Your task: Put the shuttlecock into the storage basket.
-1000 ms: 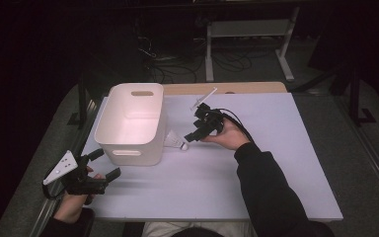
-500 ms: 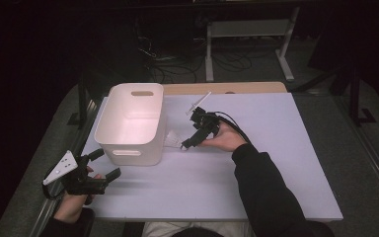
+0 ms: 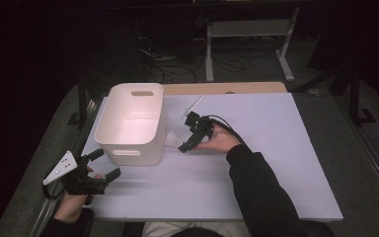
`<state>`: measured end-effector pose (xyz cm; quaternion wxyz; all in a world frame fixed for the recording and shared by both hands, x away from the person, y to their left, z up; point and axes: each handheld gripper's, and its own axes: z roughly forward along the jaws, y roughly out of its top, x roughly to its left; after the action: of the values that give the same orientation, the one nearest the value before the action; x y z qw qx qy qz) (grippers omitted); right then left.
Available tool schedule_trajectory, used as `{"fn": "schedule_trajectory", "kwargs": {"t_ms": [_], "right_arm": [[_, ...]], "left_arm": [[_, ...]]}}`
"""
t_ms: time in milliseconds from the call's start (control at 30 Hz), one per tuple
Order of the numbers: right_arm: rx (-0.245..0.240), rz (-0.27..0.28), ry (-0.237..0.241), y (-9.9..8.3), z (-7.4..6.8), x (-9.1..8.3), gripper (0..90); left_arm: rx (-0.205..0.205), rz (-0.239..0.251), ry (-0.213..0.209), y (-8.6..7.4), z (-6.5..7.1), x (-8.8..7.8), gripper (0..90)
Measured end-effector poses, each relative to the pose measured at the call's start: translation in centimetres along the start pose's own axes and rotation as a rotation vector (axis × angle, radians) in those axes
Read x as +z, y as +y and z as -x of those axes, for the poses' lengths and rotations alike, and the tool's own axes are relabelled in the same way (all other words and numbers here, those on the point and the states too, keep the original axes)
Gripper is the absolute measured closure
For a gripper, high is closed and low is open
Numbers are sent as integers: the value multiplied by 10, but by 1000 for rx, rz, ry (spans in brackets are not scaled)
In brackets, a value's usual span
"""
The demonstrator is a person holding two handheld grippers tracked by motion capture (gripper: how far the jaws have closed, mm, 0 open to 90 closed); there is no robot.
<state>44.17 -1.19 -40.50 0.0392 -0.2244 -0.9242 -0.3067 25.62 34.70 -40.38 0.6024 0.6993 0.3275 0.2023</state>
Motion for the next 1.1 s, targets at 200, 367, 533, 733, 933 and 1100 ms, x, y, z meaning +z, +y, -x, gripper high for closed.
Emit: {"fn": "schedule_trajectory", "kwargs": {"t_ms": [200, 367, 533, 733, 933, 1100], "right_arm": [[-12, -21, 7, 0, 1, 10, 0], [-7, -40, 5, -2, 4, 16, 0], [-5, -37, 14, -2, 8, 18, 94], [-7, -39, 13, -3, 10, 20, 150], [-17, -41, 21, -3, 9, 24, 262], [-22, -43, 20, -3, 9, 26, 342]], "left_arm": [[0, 0, 1, 0, 0, 0, 0], [-1, -2, -4, 0, 0, 0, 0], [-2, -1, -5, 0, 0, 0, 0], [0, -1, 3, 0, 0, 0, 0], [0, -1, 2, 0, 0, 0, 0], [0, -1, 2, 0, 0, 0, 0]]}}
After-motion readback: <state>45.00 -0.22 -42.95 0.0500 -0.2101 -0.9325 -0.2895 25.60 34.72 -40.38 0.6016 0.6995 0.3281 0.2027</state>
